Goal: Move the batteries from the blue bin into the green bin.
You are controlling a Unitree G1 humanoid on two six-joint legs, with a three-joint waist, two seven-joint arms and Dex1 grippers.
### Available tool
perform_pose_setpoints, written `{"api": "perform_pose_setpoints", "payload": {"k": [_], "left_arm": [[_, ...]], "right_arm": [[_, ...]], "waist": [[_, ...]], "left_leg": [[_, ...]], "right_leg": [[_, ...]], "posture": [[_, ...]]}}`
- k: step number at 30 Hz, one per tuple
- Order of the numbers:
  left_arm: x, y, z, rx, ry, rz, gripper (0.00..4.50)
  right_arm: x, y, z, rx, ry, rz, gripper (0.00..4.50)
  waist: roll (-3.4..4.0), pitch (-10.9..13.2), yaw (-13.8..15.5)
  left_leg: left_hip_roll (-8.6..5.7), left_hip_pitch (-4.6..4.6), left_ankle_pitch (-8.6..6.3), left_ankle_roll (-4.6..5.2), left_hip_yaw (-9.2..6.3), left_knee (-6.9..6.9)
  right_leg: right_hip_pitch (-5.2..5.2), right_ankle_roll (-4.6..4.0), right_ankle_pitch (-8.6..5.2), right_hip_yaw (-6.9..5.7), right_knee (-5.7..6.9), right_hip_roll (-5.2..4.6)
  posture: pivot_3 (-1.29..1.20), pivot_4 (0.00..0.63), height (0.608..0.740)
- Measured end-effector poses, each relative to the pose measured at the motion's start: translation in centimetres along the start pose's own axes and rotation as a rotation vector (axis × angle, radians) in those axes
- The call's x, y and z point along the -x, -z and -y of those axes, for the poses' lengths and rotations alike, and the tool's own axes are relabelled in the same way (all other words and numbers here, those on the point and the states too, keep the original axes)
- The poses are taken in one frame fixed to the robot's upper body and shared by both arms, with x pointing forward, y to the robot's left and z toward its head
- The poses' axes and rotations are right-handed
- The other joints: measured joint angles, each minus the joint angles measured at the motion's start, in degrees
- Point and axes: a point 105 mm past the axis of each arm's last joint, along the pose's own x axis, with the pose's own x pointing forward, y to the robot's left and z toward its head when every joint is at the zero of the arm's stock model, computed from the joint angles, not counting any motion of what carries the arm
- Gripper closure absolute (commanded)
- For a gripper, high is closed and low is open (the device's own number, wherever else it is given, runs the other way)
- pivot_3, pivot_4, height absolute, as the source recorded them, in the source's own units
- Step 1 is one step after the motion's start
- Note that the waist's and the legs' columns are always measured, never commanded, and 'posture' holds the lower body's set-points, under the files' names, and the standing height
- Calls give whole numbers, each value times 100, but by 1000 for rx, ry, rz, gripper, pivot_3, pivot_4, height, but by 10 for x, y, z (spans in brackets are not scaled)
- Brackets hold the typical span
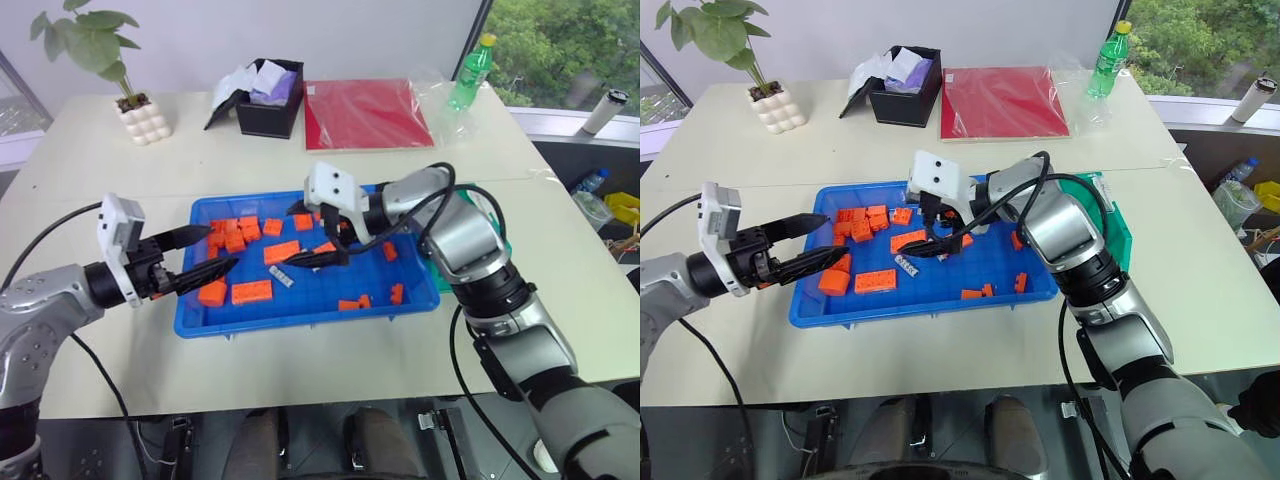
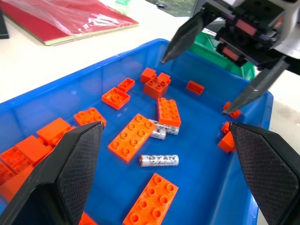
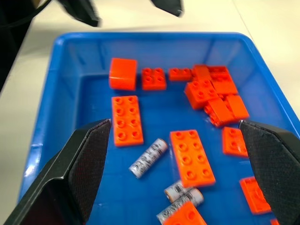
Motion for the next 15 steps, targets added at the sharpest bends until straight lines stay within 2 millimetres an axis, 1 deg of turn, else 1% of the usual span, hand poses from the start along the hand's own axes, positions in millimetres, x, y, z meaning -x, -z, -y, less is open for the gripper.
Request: {"api": "perform_pose_setpoints", "payload": {"k": [3, 5, 8, 10, 15], "left_arm": [[0, 0, 0, 0, 1, 0, 0], [0, 1, 0, 2, 1, -2, 0], [0, 1, 0, 2, 1, -2, 0], [0, 1, 0, 2, 2, -2, 0], [0, 1, 1, 0, 7, -4, 0]], "right_arm": [[1, 10, -2, -42, 10, -16, 25], [-1, 15, -9, -63, 4, -29, 25], [-6, 14, -27, -73, -45, -35, 25], [-7, 13, -35, -77, -66, -47, 25], [-14, 20, -46, -116, -84, -67, 25]], "waist": [[0, 0, 12], [0, 0, 22], [0, 0, 16], [0, 0, 12], [0, 0, 13]], "left_leg": [[-1, -4, 0, 0, 0, 4], [-1, -6, 0, 0, 0, 6], [-1, -7, 0, 1, -1, 4], [-1, -7, 0, 1, 0, 4], [-1, -7, 0, 1, -1, 5]], "right_leg": [[1, 0, 0, 0, -2, -2], [1, 0, 0, 0, -1, -2], [-1, 0, 0, 0, -1, -1], [-1, 0, 0, 0, -1, -1], [-1, 0, 0, 0, -1, -1]], "posture": [[0, 150, 740], [0, 150, 740], [0, 150, 740], [0, 150, 740], [0, 150, 740]]}}
